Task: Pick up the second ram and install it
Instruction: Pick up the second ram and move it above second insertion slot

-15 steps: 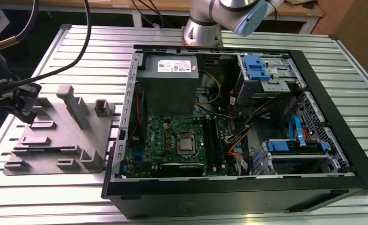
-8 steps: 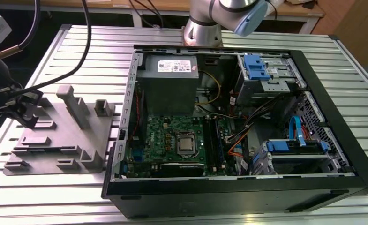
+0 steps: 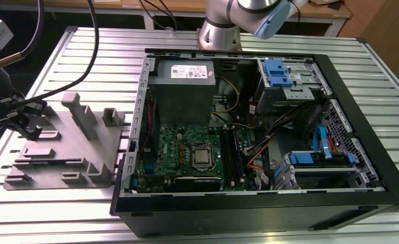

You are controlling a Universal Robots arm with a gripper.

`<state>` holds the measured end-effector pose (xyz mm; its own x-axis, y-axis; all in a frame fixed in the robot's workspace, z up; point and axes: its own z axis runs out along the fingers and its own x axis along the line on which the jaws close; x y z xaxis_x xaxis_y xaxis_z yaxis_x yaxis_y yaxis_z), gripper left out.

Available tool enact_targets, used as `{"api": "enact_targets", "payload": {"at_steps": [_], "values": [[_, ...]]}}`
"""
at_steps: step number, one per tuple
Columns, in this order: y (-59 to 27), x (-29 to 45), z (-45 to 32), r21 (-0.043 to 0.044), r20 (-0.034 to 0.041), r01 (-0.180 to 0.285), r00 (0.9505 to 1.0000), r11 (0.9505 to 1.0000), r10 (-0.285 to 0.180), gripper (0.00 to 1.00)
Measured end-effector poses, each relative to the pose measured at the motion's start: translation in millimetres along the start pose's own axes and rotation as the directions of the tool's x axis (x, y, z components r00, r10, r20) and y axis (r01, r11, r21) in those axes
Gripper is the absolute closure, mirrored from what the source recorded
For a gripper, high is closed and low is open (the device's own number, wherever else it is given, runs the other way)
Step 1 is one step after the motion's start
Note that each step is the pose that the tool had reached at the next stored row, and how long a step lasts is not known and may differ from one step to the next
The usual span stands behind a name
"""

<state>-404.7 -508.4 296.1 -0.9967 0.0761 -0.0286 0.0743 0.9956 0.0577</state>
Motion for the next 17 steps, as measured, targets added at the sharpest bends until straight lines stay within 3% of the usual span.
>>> {"api": "enact_targets", "payload": {"at_steps": [11,17], "values": [[0.0,0.0,0.8,-0.0004,0.0,0.004,1.0,1.0,-0.004,0.93],[-0.3,0.1,5.2,-0.0026,-0.0047,0.084,0.9965,0.9965,-0.084,0.93]]}}
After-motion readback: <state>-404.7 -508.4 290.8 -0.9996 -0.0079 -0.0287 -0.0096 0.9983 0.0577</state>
